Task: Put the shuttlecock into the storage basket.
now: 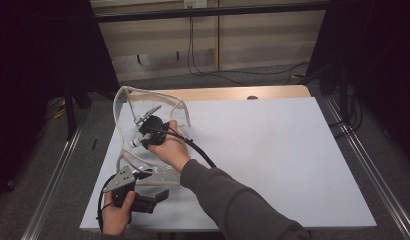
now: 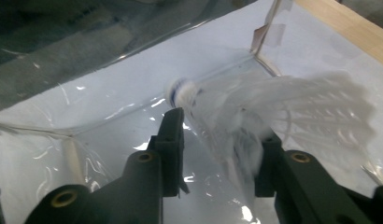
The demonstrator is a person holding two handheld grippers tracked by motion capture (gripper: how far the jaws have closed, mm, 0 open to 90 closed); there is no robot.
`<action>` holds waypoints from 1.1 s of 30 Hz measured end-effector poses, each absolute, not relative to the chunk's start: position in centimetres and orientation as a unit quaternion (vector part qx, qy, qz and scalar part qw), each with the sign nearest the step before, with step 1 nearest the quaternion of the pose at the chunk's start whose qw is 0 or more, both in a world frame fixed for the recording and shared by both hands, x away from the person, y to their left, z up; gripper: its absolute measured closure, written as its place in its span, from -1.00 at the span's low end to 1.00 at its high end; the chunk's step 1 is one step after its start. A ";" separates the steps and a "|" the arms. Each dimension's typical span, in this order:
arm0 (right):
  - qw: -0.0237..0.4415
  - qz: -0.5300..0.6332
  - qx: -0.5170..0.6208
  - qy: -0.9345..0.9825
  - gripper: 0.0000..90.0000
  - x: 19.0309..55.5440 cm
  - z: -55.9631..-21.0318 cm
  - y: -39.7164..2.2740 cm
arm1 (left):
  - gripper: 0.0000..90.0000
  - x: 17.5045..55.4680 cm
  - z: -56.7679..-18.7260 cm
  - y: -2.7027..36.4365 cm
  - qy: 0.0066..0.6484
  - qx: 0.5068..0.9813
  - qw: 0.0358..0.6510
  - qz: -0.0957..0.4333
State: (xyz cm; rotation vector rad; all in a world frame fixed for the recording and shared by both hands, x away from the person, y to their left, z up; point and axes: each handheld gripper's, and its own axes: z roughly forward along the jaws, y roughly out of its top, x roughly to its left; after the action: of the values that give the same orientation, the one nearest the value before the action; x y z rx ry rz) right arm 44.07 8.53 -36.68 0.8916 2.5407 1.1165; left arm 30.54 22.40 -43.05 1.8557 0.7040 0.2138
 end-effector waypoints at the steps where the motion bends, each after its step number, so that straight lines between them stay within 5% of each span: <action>1: 0.107 0.379 0.303 0.868 0.30 44.1 -36.7 8.6 | -0.97 30.5 -43.0 22.4 0.296 0.781 0.542 0.090; 33: 0.103 0.376 0.349 0.852 -0.30 44.1 -35.1 6.9 | -0.97 30.6 -43.1 22.4 0.291 0.782 0.545 0.085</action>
State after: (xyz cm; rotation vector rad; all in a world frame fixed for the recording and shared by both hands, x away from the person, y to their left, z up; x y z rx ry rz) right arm 44.07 6.94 -35.08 1.0305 2.5155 1.1093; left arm 30.57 22.35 -43.07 1.8545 0.6915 0.2019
